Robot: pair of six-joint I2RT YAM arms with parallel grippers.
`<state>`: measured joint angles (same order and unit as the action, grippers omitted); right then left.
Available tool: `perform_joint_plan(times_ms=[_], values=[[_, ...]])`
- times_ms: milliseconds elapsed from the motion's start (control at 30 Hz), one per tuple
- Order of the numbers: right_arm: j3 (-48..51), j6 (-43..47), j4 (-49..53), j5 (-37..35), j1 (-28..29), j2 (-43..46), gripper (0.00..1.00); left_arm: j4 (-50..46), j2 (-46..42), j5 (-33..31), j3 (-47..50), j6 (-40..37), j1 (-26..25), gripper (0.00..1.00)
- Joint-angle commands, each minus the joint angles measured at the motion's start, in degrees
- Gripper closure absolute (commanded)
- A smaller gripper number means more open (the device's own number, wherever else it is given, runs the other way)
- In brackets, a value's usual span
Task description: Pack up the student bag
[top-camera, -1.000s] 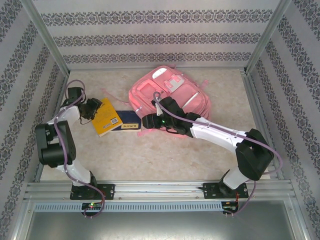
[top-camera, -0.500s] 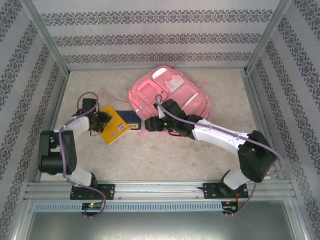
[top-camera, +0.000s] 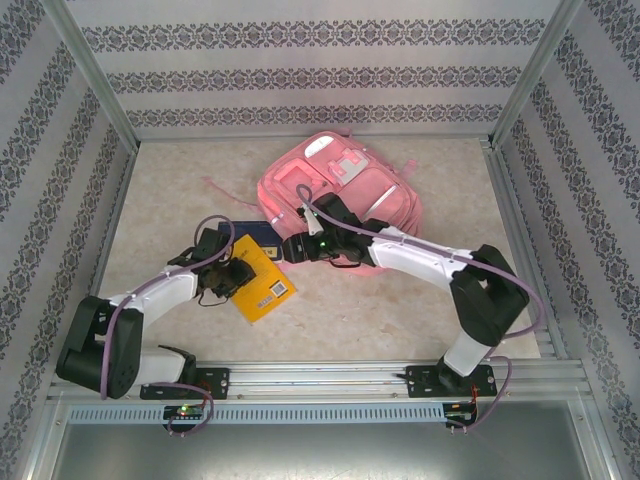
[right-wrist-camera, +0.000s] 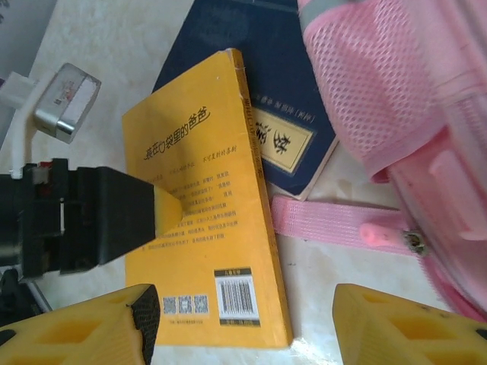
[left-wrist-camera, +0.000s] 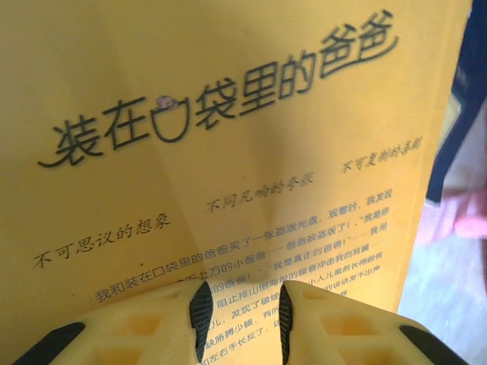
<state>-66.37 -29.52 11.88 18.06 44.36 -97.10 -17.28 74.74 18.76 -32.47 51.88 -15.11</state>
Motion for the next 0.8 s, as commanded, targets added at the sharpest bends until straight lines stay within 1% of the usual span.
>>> perform_joint_plan(times_ms=[0,67,133,200,267,333,400,500,700,767], values=[[-2.56,2.37,3.41,6.04,-0.50,-3.73,0.37,-17.31,-3.01,1.54,2.27,-3.83,-1.56,0.67],[-4.56,3.36,5.20,7.02,-0.50,-6.42,0.37,-20.33,-8.28,-0.67,1.63,-3.50,-1.54,0.63],[-6.93,4.17,6.39,8.39,-0.59,-9.35,0.36,-22.70,-13.43,-3.23,1.44,-1.78,-1.39,0.53],[-9.64,4.92,7.71,8.85,-0.67,-12.08,0.35,-24.30,-16.72,-5.12,1.77,0.51,-1.11,0.49],[-12.52,6.04,9.41,9.76,-0.73,-14.78,0.35,-26.07,-18.49,-6.72,2.66,3.26,-0.82,0.49],[-15.45,6.73,10.95,10.61,-0.80,-17.65,0.36,-26.15,-19.64,-6.99,4.09,4.75,-0.48,0.49],[-17.42,7.11,10.82,13.51,-0.70,-19.83,0.36,-25.00,-20.66,-6.78,5.83,5.35,-0.22,0.49],[-20.82,7.44,11.07,17.11,-0.28,-23.53,0.37,-22.43,-21.78,-6.66,8.34,6.01,0.28,0.49],[-26.78,9.16,14.07,19.27,1.26,-29.88,0.41,-13.86,-22.84,-3.28,13.10,7.56,1.41,0.50],[-27.70,9.25,14.40,19.61,1.69,-31.20,0.41,-12.43,-22.72,-2.87,13.44,7.54,1.66,0.50]])
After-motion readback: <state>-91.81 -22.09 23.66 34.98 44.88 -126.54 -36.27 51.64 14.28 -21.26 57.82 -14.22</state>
